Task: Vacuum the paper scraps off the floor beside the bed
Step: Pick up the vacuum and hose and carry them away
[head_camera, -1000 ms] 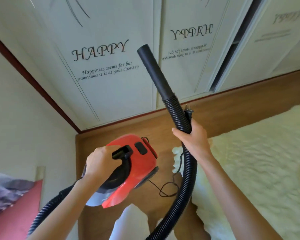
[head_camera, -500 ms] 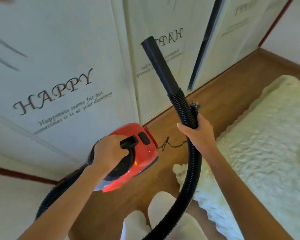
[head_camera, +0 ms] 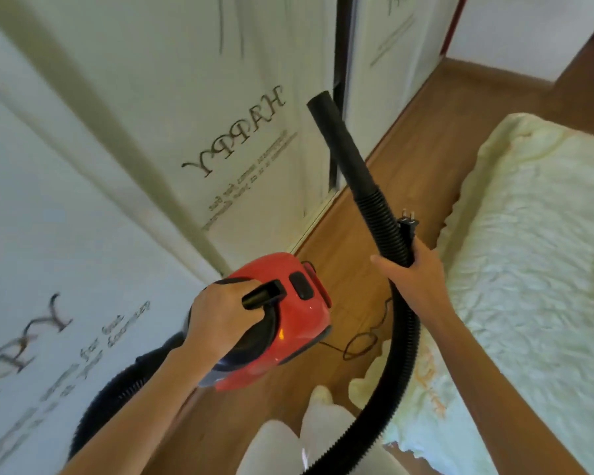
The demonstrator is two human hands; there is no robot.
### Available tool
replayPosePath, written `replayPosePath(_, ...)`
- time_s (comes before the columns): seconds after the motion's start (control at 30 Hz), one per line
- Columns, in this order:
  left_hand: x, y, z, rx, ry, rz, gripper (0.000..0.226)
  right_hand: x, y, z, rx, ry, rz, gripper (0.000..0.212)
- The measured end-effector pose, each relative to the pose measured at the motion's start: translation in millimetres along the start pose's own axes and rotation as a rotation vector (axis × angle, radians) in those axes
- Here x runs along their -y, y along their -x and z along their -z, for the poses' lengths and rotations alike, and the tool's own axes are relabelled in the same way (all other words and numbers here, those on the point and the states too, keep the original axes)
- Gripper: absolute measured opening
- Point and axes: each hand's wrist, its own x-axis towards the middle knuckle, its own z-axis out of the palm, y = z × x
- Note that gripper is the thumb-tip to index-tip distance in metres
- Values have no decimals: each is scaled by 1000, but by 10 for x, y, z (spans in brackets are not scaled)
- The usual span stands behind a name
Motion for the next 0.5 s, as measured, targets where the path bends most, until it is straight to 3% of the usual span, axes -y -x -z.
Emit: replayPosePath(0.5,-1227,-3456,-678,142,85,-465,20,239,-2540,925,-440,-20,-129,22)
